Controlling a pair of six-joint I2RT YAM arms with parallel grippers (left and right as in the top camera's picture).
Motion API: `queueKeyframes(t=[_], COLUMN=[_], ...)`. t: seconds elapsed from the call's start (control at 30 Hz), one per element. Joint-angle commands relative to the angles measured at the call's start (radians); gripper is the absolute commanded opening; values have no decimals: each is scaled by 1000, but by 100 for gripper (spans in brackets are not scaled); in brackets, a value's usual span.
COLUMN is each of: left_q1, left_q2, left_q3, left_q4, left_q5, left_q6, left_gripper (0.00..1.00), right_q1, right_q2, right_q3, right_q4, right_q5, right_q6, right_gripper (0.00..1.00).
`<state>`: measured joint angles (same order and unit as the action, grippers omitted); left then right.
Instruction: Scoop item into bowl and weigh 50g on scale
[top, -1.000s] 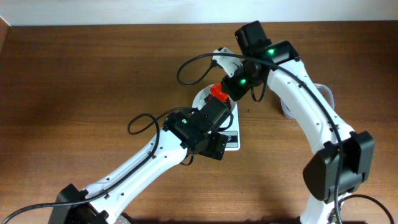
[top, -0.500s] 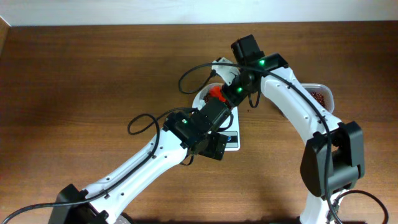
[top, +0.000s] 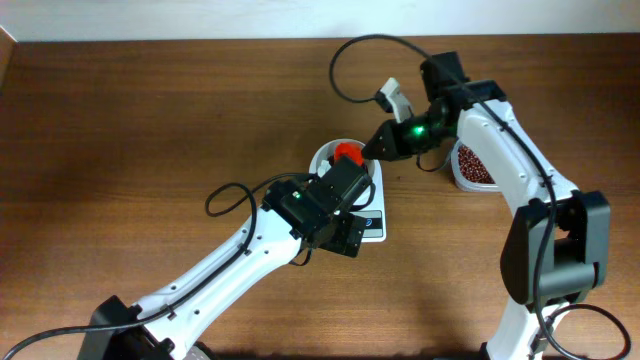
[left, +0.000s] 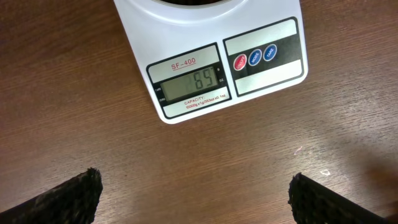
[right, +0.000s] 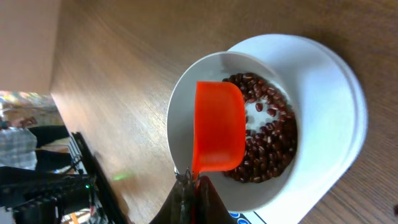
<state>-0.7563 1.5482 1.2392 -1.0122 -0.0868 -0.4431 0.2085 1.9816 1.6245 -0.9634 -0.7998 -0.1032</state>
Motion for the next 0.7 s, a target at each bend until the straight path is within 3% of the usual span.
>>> queueKeyframes(t=[0.0, 0.33, 0.53, 0.6, 0.67], left_q1=[-2, -2, -2, -2, -1], left_q2=[3, 3, 3, 3, 3], left_q3=[-6, -6, -6, -6, -6], left_q4=[-2, -2, -2, -2, -2], left_q5=[-11, -11, -11, -11, -11], left_q6=[-13, -13, -13, -13, -13], left_gripper=[99, 99, 99, 99, 99], right_q1=[-7, -7, -4, 30, 93], right_q2=[1, -77, -77, -77, -77], right_q3=[9, 290, 320, 320, 320], right_q4=[-10, -238, -249, -249, -248], right_q5=[-63, 125, 196, 259, 456], right_q6=[6, -23, -23, -23, -23], right_gripper=[4, 4, 4, 4, 4])
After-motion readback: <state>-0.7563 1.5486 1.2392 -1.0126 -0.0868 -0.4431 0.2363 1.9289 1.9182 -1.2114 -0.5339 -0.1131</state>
